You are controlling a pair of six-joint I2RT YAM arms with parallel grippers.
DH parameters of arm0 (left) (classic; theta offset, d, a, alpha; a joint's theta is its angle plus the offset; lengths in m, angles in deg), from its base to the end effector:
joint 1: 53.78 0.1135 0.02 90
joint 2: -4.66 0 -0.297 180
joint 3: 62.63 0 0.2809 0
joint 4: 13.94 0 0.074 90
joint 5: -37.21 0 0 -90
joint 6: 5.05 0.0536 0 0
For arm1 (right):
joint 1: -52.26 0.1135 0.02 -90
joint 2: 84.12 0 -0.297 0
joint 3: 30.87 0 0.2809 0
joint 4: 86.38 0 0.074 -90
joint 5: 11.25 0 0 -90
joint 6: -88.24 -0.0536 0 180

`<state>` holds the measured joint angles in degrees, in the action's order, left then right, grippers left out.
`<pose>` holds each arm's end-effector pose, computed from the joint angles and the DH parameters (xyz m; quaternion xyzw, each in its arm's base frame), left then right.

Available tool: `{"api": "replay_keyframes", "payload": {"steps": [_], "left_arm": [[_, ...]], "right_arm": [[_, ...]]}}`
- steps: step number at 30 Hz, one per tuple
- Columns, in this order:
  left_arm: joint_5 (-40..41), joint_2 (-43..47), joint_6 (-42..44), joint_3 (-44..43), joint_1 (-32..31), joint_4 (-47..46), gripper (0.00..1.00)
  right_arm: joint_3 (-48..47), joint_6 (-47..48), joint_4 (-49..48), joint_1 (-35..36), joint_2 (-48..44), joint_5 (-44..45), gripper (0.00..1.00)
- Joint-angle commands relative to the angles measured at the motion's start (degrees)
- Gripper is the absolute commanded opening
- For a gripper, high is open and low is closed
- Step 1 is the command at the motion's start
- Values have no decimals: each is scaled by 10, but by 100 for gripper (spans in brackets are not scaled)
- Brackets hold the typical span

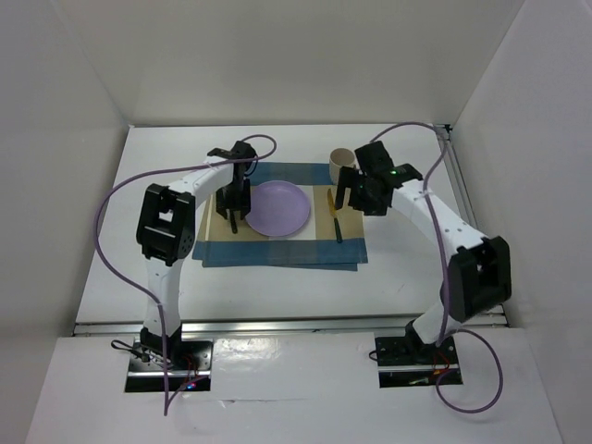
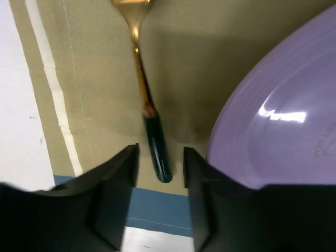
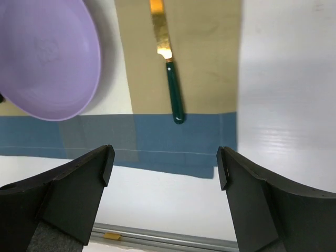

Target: Set the dinner table for one person

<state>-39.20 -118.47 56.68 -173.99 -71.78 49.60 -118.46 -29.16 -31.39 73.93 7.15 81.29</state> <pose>0.4692 -0.1392 0.1829 -0.1032 0.9795 0.0580 0.1628 0.3477 0.1356 0.2834 0.0541 0.9611 0.0927 0.2544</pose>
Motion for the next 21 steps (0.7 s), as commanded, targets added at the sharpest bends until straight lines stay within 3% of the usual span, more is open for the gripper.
{"api": "replay_keyframes", "payload": {"steps": [1, 2, 10, 16, 21], "left_arm": [[-9, 2, 1, -23, 3, 21, 66], [-9, 11, 1, -23, 9, 21, 70], [-9, 115, -4, -4, 20, 33, 70], [-23, 203, 8, -4, 26, 51, 70], [-61, 297, 14, 49, 46, 39, 70]], "right_arm": [[15, -6, 46, -29, -60, 27, 92], [15, -6, 46, -42, -70, 32, 92], [-7, 4, 54, -107, -124, 49, 93], [-12, 4, 35, -127, -130, 49, 99], [-17, -1, 35, -138, -119, 49, 99]]}}
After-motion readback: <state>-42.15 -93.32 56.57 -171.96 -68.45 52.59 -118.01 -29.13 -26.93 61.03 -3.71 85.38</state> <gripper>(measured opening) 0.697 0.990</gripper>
